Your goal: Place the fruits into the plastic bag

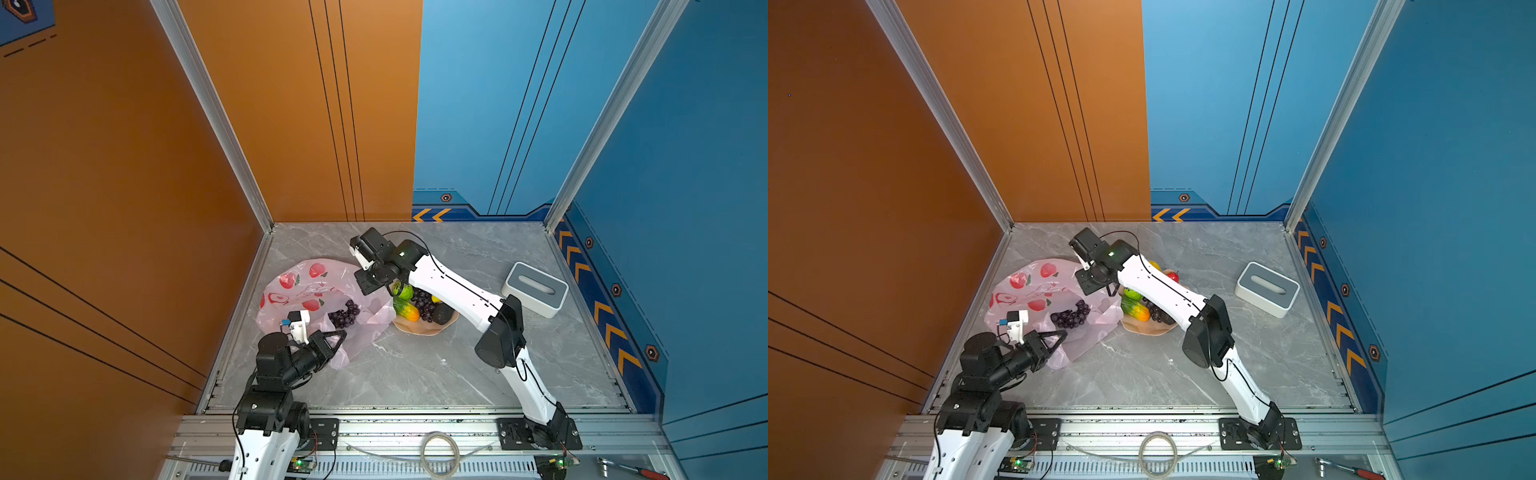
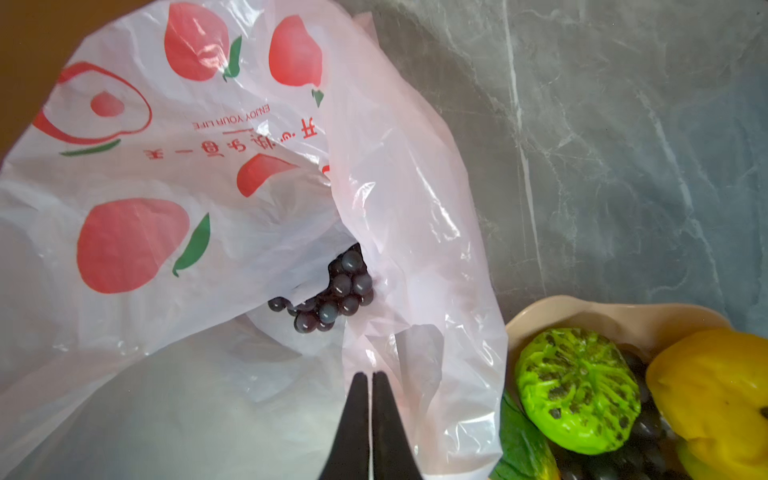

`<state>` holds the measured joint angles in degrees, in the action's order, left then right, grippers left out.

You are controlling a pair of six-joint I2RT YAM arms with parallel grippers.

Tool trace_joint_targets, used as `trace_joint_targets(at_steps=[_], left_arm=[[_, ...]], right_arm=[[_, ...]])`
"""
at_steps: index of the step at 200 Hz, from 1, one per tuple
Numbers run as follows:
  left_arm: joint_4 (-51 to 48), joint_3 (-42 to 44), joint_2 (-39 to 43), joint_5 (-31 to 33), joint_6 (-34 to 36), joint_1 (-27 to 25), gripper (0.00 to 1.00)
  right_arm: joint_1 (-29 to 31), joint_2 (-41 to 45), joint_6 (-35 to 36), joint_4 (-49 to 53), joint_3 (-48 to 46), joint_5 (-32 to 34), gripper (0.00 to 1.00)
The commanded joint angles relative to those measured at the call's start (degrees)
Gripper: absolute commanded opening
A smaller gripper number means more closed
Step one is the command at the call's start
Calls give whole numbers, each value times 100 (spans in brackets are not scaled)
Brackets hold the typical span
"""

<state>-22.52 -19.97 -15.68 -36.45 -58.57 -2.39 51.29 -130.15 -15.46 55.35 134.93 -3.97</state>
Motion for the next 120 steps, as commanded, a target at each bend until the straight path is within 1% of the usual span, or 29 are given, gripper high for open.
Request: trace_joint_targets(at_steps=[1, 6, 12, 17, 22, 29, 38, 48, 56, 68, 78, 82, 90, 100, 120], left_arm=[[-103, -172, 31, 85, 179, 46, 0], [-102, -168, 30, 85, 179, 44, 0], [-95, -173, 31, 85, 179, 46, 0], [-79, -159, 15, 93, 171, 45, 0], [-61, -153, 21, 94, 162, 46, 0], [-34, -140, 11, 94, 145, 46, 0], [10, -126, -3, 94, 119, 44, 0], [11, -119, 14, 94, 111, 46, 0], [11, -116, 31, 94, 101, 46, 0], [11, -129, 33, 94, 82, 46, 0], [11, -139, 34, 95, 78, 46, 0], [11, -139, 17, 101, 82, 46, 0], [11, -155, 12, 107, 99, 46, 0], [26, -157, -11, 124, 101, 46, 0], [107, -150, -49, 129, 91, 45, 0]], right_arm=[[-1, 117, 139, 199, -47, -655, 13], [38, 57, 278, 379, 21, -739, 25], [90, -22, 467, 620, 102, -764, 46], [134, -92, 622, 788, 177, -688, 61], [178, -154, 759, 978, 226, -556, 71], [228, -234, 951, 1163, 269, -410, 80], [282, -325, 1142, 1326, 315, -284, 84], [315, -433, 1262, 1439, 374, -183, 85], [322, -518, 1221, 1514, 456, 46, 85], [327, -564, 915, 1581, 504, 456, 85], [316, -474, 415, 1610, 422, 740, 86], [320, -395, 208, 1606, 332, 799, 88], [348, -139, -247, 1423, -40, 910, 92], [432, 386, -751, 865, -831, 985, 93], [574, 1639, -1768, -901, -2651, 1011, 96]])
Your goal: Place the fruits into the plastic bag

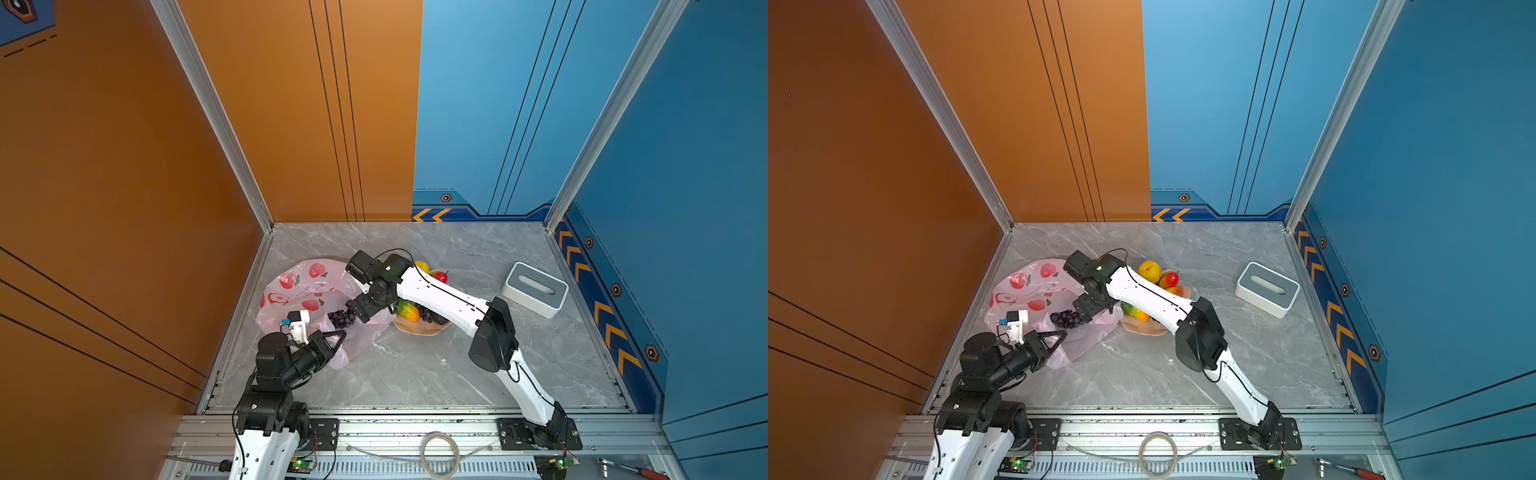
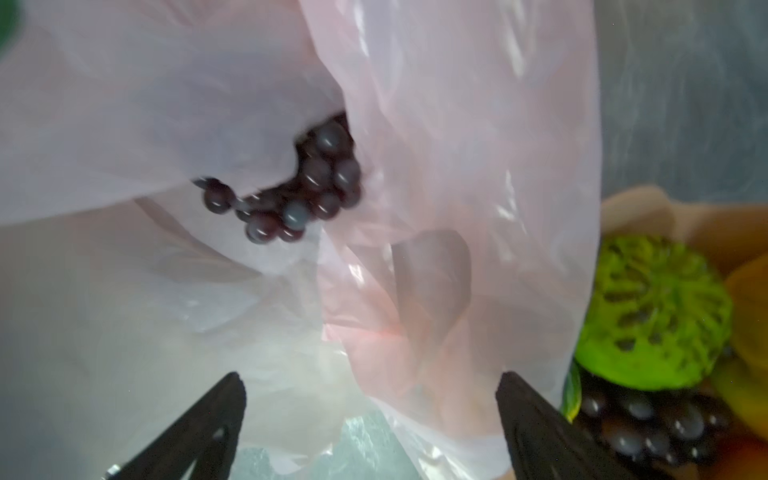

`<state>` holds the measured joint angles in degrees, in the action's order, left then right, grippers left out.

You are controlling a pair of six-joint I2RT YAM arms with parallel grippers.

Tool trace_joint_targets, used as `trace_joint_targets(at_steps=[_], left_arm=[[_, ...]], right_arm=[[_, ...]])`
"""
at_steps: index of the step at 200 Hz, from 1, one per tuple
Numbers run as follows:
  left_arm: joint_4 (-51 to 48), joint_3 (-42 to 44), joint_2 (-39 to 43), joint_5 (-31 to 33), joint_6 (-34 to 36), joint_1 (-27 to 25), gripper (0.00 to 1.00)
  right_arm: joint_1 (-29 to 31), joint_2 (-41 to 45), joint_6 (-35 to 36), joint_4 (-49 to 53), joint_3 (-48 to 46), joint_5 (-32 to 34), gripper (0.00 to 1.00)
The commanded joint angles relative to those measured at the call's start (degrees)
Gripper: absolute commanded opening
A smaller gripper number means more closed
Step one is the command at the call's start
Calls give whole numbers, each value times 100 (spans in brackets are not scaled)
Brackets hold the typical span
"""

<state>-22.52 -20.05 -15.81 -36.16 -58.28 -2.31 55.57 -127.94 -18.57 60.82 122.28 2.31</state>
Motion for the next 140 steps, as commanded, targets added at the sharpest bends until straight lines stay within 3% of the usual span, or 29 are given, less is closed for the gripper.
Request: trace_joint_targets(at_steps=[1, 36, 61, 87, 140], left_arm=[[112, -140, -40, 101, 63, 37, 0], [8, -214, 22, 129, 113, 20, 0], [-46, -266, 43, 136, 133, 11, 0], [-59, -313, 51, 153, 133, 11, 0], [-94, -366, 60, 171, 133, 11, 0]], right_arm=[[147, 1468, -1510, -1541, -1459, 371, 96], [2, 2518, -3237, -3448, -3355, -12, 95], [-105, 2708, -4182, -3958, -3831, -311, 94], [38, 2941, -5439, -5211, -4808, -402, 92], [496, 3028, -6483, -6082, -5476, 251, 90]])
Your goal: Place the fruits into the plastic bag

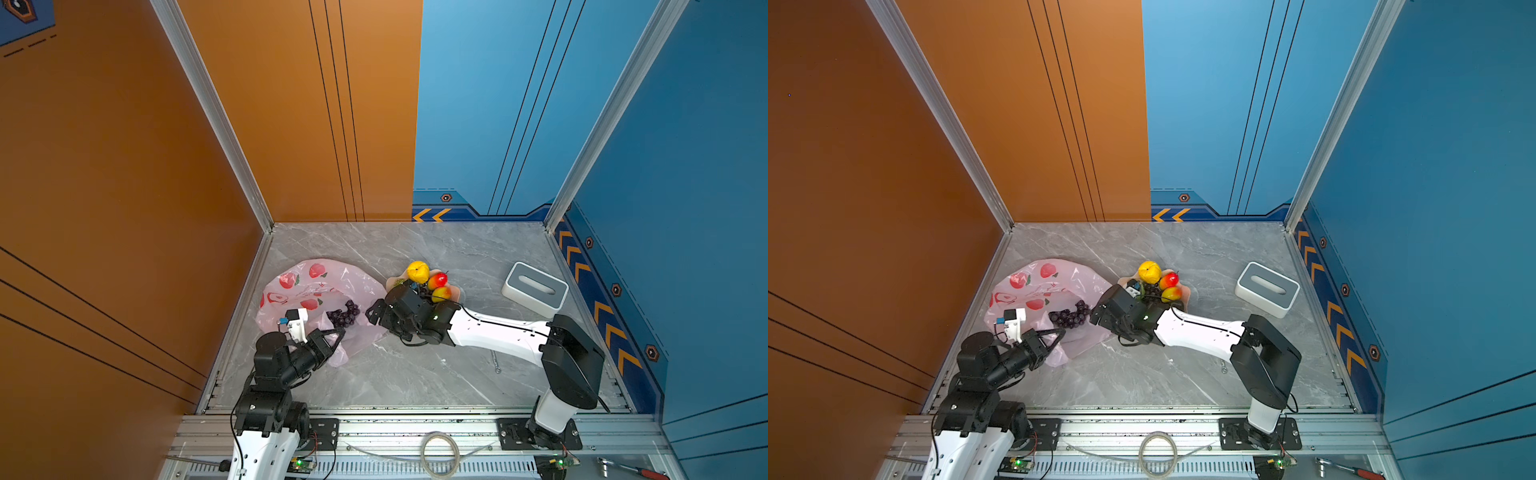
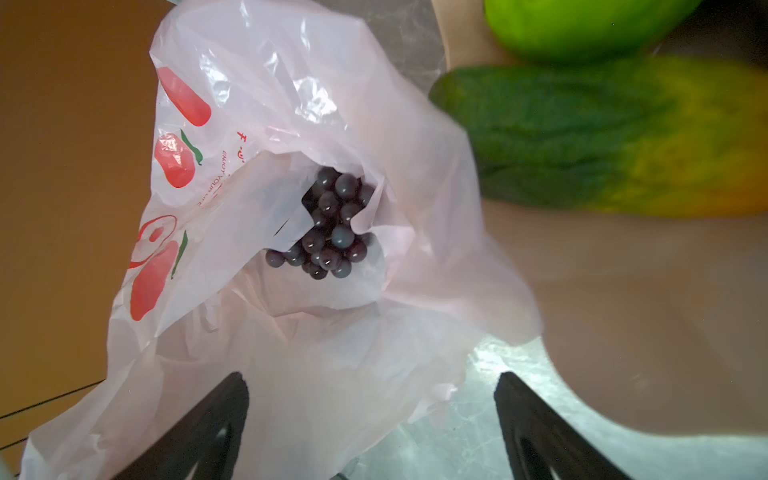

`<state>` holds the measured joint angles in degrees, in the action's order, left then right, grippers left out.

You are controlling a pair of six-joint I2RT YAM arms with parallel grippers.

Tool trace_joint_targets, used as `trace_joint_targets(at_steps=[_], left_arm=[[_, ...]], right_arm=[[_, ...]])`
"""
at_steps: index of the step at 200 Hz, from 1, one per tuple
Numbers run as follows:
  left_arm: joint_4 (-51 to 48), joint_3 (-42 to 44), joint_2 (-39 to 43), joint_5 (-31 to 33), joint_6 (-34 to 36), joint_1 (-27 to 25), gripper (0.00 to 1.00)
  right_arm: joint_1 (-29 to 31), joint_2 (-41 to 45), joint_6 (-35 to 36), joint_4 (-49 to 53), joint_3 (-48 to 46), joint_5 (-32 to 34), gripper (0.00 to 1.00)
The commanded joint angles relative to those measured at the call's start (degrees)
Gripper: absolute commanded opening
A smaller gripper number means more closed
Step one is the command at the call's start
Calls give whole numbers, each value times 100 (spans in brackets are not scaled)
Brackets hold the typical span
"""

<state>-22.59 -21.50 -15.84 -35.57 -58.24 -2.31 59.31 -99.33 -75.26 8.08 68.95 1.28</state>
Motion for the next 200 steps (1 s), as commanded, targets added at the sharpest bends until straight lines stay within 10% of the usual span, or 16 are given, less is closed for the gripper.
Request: trace_joint_targets(at_steps=[1, 200], left_arm=[[-88, -222, 63, 112, 129, 11, 0], [-359, 78, 549, 94, 40, 11, 0]], right_arm=[[123, 159, -832, -825, -157, 359, 90], [-157, -1097, -1176, -1251, 1, 433, 69]])
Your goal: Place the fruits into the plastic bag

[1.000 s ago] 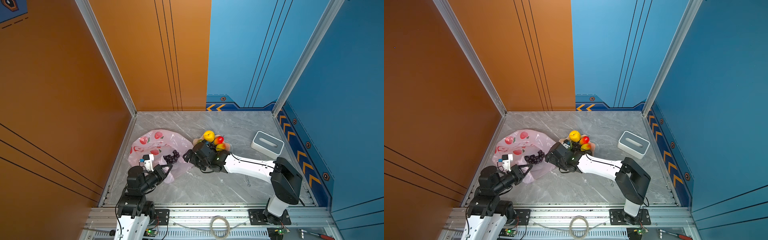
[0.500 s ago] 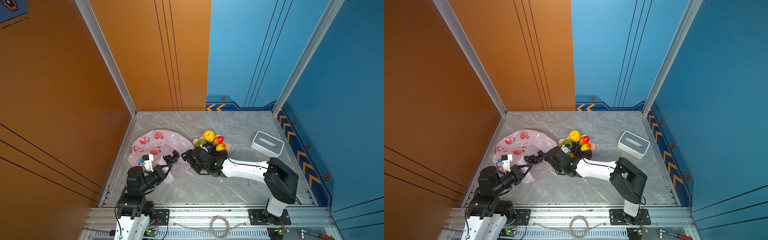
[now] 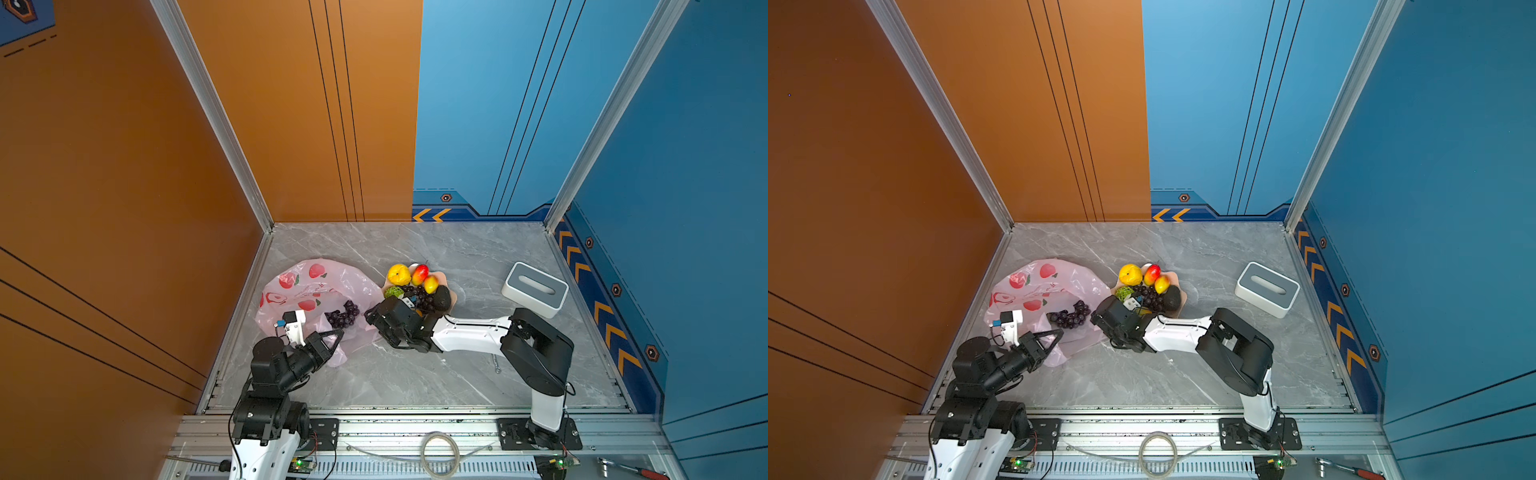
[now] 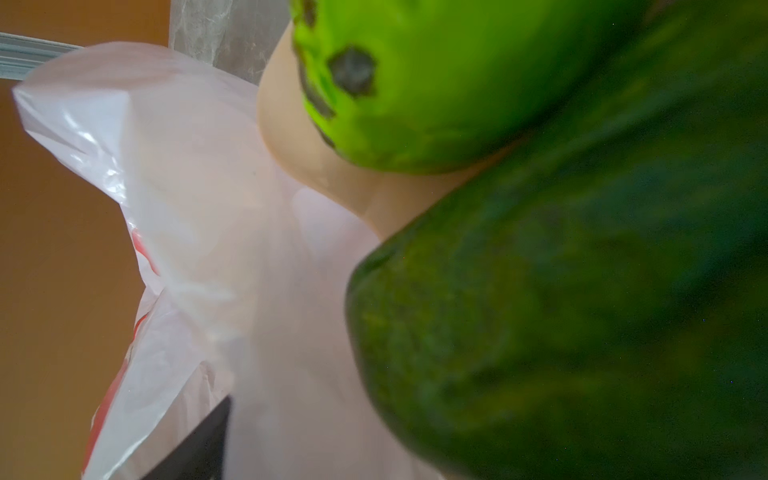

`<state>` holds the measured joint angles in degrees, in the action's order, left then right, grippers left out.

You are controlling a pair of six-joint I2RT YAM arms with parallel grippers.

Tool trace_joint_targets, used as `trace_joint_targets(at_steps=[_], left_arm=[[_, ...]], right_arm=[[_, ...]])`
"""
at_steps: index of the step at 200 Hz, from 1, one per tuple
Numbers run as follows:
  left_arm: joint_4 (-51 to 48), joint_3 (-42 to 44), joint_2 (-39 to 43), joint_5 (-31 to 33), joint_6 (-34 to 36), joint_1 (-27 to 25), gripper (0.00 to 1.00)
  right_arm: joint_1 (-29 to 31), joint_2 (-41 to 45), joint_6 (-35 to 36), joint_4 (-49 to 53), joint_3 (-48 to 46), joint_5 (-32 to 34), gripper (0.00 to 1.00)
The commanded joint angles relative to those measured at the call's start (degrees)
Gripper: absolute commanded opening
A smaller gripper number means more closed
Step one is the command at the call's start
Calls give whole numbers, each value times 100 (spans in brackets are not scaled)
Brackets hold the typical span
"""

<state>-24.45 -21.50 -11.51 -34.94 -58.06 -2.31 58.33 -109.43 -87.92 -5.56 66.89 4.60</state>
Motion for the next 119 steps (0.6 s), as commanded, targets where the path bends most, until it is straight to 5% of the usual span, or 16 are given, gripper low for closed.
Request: trace_joint_targets(at_steps=[1, 56, 119], left_arm=[[-174, 81, 120, 31, 23, 11, 0], [-166, 85, 107, 32, 32, 19, 0], [-253, 62, 162, -21, 91, 20, 0]], right_arm=[[-58, -88, 90, 111, 213, 101, 68], [-86, 112, 339, 160, 236, 226, 0], [-228, 597, 721, 127, 449, 255, 0]])
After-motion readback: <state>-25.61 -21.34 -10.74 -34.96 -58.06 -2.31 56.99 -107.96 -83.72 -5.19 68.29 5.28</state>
